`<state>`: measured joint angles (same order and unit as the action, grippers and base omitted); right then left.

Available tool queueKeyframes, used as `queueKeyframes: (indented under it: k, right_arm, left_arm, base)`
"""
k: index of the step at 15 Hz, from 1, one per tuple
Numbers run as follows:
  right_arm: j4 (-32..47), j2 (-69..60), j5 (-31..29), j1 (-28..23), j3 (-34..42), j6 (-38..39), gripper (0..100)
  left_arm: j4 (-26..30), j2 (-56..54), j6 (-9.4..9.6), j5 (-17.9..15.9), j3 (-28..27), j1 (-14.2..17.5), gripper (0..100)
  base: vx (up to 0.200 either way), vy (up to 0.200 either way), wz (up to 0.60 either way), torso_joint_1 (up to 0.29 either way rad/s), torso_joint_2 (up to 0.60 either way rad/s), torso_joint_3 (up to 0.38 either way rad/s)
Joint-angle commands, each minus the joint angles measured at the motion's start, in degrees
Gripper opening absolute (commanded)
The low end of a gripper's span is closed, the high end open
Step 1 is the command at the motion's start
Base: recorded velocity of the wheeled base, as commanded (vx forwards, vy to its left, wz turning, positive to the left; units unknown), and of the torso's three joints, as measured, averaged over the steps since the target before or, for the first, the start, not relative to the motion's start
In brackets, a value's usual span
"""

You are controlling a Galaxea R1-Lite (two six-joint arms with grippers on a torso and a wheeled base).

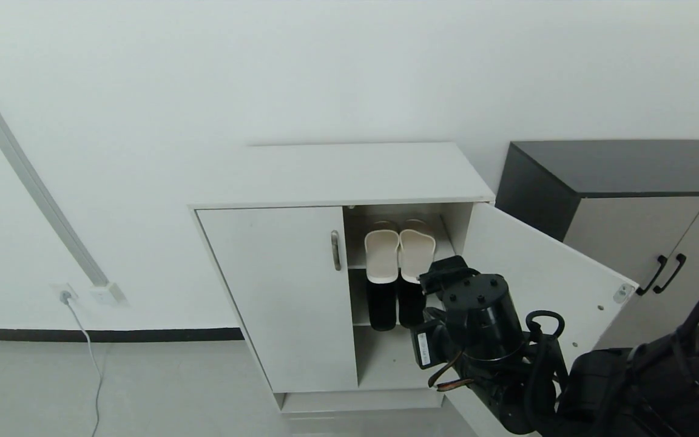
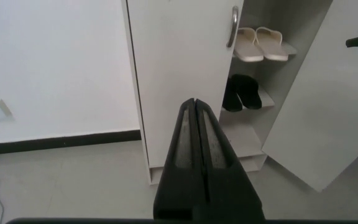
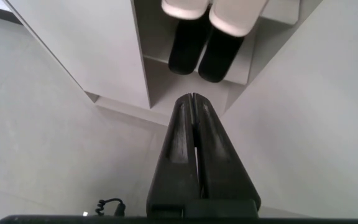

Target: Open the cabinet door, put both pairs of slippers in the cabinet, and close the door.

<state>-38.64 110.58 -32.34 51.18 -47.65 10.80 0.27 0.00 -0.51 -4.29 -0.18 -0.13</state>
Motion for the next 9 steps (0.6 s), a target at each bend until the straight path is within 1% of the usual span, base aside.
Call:
queueKeyframes:
  k: [1, 4, 9]
  right_arm:
    - [0.0, 0.1, 0.0, 0.0, 0.0, 0.0, 0]
    - [0.0, 0.1, 0.0, 0.0, 0.0, 0.0, 0]
    - [-0.1, -0.1, 0.0, 0.0, 0.2, 0.3, 0]
  left_arm:
    - [0.0, 0.0, -0.02, 0.0, 0.0, 0.0, 0]
    - [0.0, 0.0, -0.02, 0.0, 0.0, 0.0, 0]
    - [0.0, 0.0, -0.02, 0.0, 0.0, 0.0, 0]
  base:
    - [0.0, 0.0, 0.0, 0.217, -0.54, -0.32]
    - [0.0, 0.0, 0.0, 0.22, -0.55, -0.318]
    - [0.0, 0.0, 0.0, 0.255, -0.59, -0.335]
